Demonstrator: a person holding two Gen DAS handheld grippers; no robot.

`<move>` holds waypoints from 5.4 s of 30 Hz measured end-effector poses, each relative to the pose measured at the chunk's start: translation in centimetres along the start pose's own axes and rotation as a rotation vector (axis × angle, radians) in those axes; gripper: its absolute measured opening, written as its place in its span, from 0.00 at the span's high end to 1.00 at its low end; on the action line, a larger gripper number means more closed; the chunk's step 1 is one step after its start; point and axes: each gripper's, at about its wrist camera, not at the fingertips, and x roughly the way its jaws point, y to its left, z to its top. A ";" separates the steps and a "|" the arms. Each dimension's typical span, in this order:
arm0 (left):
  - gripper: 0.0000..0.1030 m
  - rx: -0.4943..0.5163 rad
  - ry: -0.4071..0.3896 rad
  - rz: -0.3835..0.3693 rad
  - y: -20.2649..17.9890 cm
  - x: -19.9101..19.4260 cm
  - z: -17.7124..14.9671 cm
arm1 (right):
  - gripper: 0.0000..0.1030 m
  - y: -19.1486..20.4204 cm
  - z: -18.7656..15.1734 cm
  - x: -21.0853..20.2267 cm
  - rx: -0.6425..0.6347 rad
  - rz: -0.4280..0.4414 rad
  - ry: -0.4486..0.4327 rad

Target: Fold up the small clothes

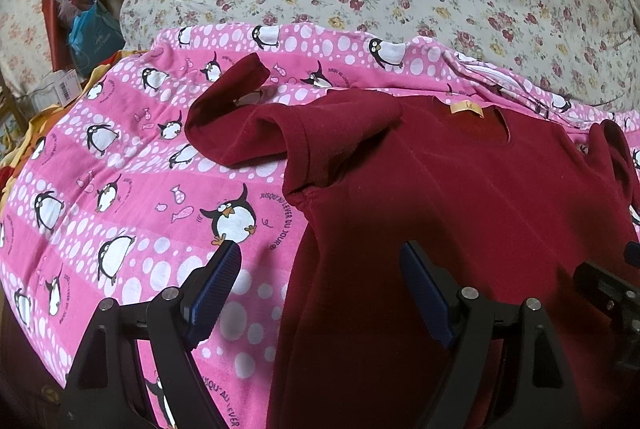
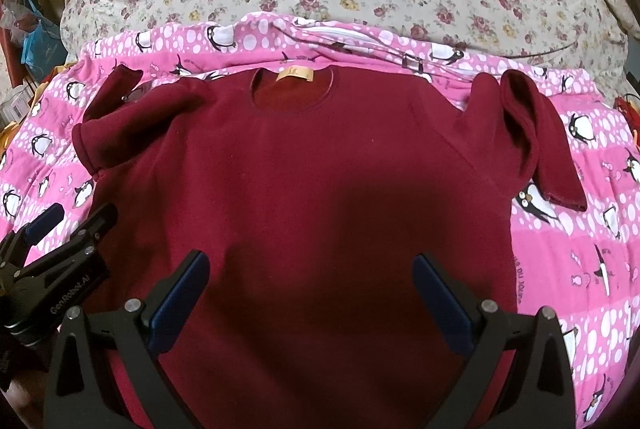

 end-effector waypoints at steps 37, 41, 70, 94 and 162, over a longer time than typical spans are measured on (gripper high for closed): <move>0.38 -0.076 0.017 0.000 3.4 -1.0 1.0 | 0.00 1.6 0.6 0.4 -0.054 0.022 0.005; 0.38 -0.144 0.009 0.031 6.4 -1.2 2.6 | 0.00 1.6 1.1 0.3 -0.060 0.030 0.002; 1.00 -0.174 0.151 0.088 15.5 18.2 14.4 | 0.00 2.3 2.1 3.5 -0.076 0.087 0.087; 1.00 -0.147 -0.053 -0.530 6.0 -3.7 17.5 | 0.00 -4.0 2.7 -0.9 0.094 0.074 0.003; 1.00 -0.207 0.189 -0.278 6.2 9.6 8.9 | 0.94 -13.0 8.0 -2.4 0.081 -0.057 -0.231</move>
